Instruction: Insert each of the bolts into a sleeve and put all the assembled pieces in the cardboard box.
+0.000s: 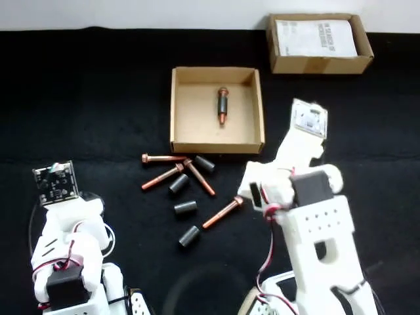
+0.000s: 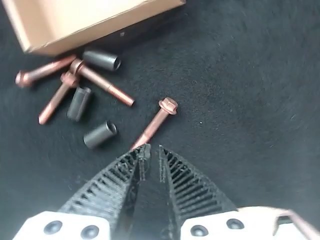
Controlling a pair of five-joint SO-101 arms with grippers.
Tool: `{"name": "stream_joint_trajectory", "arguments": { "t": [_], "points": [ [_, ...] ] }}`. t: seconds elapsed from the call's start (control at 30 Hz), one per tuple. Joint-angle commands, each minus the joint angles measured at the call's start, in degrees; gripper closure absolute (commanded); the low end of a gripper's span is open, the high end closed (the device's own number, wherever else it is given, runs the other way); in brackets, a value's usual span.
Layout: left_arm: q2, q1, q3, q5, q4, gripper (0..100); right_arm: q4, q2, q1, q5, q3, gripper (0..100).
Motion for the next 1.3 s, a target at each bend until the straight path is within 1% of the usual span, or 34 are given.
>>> {"name": "stream_joint_trajectory", "arguments": {
  "t": [0.0,0.07,0.17,0.27,0.37,0.43,0.57,0.67,0.77,0.83,0.97,1.03,1.17,1.27],
  "points": [
    [0.4,-2.2,-2.9,-2.2,1.8,83,-2.2,2.7,0.8,-4.4,0.9,97.7],
    [0.5,-3.6,-4.9,-3.7,3.1,82,-2.3,4.6,0.7,-4.4,1.8,97.7],
    [0.7,-4.1,-9.5,-4.3,4.9,82,-2.4,8.5,-0.3,-3.9,5.1,97.7],
    [5.3,-4.1,-16.4,-4.0,6.5,82,-2.5,13.9,-2.1,-1.1,7.5,97.7],
    [16.6,-4.2,-26.0,-0.1,9.5,82,-5.7,18.2,-2.4,-0.4,8.0,97.7],
    [26.0,-3.9,-33.9,2.8,13.2,82,-7.7,20.6,-3.1,-0.4,8.1,97.7],
    [42.9,-2.9,-48.9,6.4,21.9,82,-11.5,24.0,-7.4,-0.6,8.1,97.7],
    [48.9,-0.7,-56.0,8.8,25.5,82,-15.3,25.7,-11.4,-0.5,8.1,97.2],
    [48.4,1.7,-57.4,10.1,25.5,82,-18.5,27.3,-15.2,-0.6,8.1,97.1],
    [47.1,4.9,-56.8,10.6,25.5,82,-19.6,28.4,-17.5,-0.6,8.1,95.9],
    [45.0,10.2,-56.7,13.1,25.5,82,-20.1,30.7,-21.3,-0.8,8.1,84.4],
    [44.8,12.0,-56.7,13.4,25.5,82,-21.0,31.9,-22.5,-0.8,8.2,80.3],
    [44.9,13.8,-54.9,13.3,25.4,82,-22.4,34.1,-24.7,-1.2,8.0,80.0],
    [44.9,14.5,-50.3,13.3,24.4,82,-24.5,35.3,-26.4,-3.6,8.2,80.0]
  ]
}}
